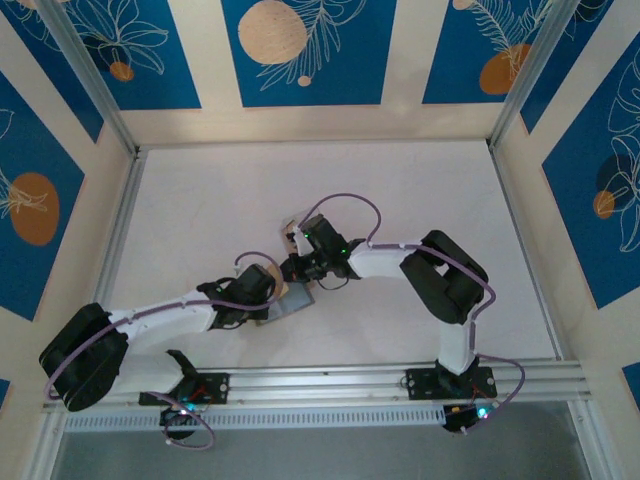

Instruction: Put the credit cards into the card holder

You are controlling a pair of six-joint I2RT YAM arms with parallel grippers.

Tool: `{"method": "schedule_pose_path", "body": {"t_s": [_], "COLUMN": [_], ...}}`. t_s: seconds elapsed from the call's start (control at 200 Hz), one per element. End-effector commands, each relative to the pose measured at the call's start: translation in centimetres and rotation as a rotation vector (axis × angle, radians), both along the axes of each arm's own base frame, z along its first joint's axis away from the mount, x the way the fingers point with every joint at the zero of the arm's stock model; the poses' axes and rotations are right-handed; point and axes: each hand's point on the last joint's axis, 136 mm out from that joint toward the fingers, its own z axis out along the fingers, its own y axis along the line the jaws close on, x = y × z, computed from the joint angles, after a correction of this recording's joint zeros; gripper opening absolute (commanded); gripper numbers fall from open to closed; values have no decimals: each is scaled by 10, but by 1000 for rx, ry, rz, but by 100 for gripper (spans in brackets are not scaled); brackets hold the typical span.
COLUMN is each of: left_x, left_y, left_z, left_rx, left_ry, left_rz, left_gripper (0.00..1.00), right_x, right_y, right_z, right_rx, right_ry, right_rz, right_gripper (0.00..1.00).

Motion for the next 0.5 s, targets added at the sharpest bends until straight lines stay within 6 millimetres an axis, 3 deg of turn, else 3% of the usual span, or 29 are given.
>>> {"method": "schedule_pose_path", "body": {"t_s": [0.0,0.495], "left_x": [-22,-22], "left_y": [22,22], "left_z": [-23,-22], "left_rx": [84,78], "left_ry": [99,96], "left_rz": [10,6], "left_gripper": [13,13], "right_x": [-10,-1], "right_y": [-4,-3], "right_z": [11,4], "right_rx": [-38,-34], "right_ry": [-13,-19], "right_rz": [10,-16], "right_gripper": [0,0]}}
